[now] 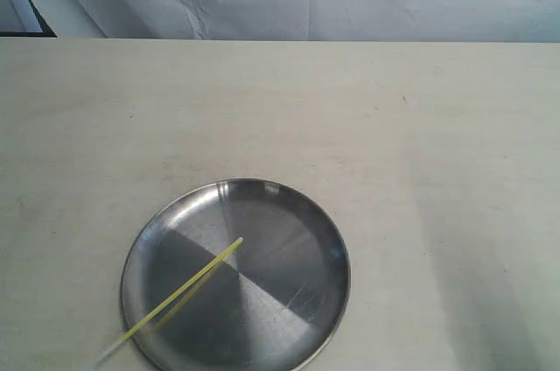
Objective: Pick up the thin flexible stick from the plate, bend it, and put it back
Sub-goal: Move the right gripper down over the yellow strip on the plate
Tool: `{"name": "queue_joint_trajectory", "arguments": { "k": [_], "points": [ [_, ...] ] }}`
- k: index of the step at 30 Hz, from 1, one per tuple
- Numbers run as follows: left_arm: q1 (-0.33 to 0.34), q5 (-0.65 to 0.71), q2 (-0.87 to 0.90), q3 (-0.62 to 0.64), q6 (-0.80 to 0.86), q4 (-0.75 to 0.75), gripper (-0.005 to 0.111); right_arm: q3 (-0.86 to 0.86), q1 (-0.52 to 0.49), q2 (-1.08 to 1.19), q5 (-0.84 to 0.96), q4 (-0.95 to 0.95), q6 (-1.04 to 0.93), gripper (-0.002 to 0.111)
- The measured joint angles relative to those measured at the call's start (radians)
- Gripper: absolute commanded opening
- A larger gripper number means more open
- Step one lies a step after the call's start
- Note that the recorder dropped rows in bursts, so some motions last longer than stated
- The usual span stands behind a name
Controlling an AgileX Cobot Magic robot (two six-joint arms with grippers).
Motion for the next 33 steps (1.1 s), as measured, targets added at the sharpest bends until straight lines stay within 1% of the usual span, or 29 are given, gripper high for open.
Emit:
{"name": "queue_joint_trajectory", "arguments": {
  "k": [3, 6, 9, 11, 13, 14, 17, 20, 23, 24, 25, 28, 30, 32, 33],
  "points": [
    [0.000, 0.000, 0.000, 0.000, 0.000, 0.000, 0.000, 0.000, 0.000, 0.000, -0.172, 0.159, 0.012, 0.000],
    [0.000, 0.000, 0.000, 0.000, 0.000, 0.000, 0.000, 0.000, 0.000, 0.000, -0.273, 0.233, 0.076, 0.000],
    [0.000, 0.000, 0.000, 0.000, 0.000, 0.000, 0.000, 0.000, 0.000, 0.000, -0.325, 0.267, 0.192, -0.001],
    [0.000, 0.000, 0.000, 0.000, 0.000, 0.000, 0.000, 0.000, 0.000, 0.008, -0.357, 0.299, 0.226, -0.001],
    [0.000, 0.000, 0.000, 0.000, 0.000, 0.000, 0.000, -0.027, 0.000, 0.039, -0.349, 0.315, 0.183, -0.001],
    [0.000, 0.000, 0.000, 0.000, 0.000, 0.000, 0.000, -0.061, 0.000, 0.067, -0.324, 0.319, 0.118, -0.001],
    [0.000, 0.000, 0.000, 0.000, 0.000, 0.000, 0.000, -0.209, 0.000, 0.199, -0.200, 0.319, -0.130, -0.001],
    [0.000, 0.000, 0.000, 0.000, 0.000, 0.000, 0.000, -0.415, 0.000, 0.440, 0.004, 0.278, -0.352, -0.001],
    [0.000, 0.000, 0.000, 0.000, 0.000, 0.000, 0.000, -0.707, 0.012, 0.736, 0.328, 0.208, -0.583, -0.001],
    [0.000, 0.000, 0.000, 0.000, 0.000, 0.000, 0.000, -0.812, 0.027, 0.854, 0.467, 0.202, -0.677, -0.001],
    [0.000, 0.000, 0.000, 0.000, 0.000, 0.000, 0.000, -0.913, 0.047, 0.973, 0.605, 0.200, -0.770, -0.001],
    [0.000, 0.000, 0.000, 0.000, 0.000, 0.000, 0.000, -1.149, 0.134, 1.281, 0.912, 0.200, -0.949, -0.001],
    [0.000, 0.000, 0.000, 0.000, 0.000, 0.000, 0.000, -1.268, 0.203, 1.461, 1.014, 0.195, -0.995, -0.001],
    [0.000, 0.000, 0.000, 0.000, 0.000, 0.000, 0.000, -1.346, 0.263, 1.592, 1.047, 0.175, -1.012, -0.001],
    [0.000, 0.000, -0.002, 0.000, 0.000, 0.000, 0.000, -1.380, 0.311, 1.666, 1.058, 0.152, -1.022, -0.001]
  ]
}}
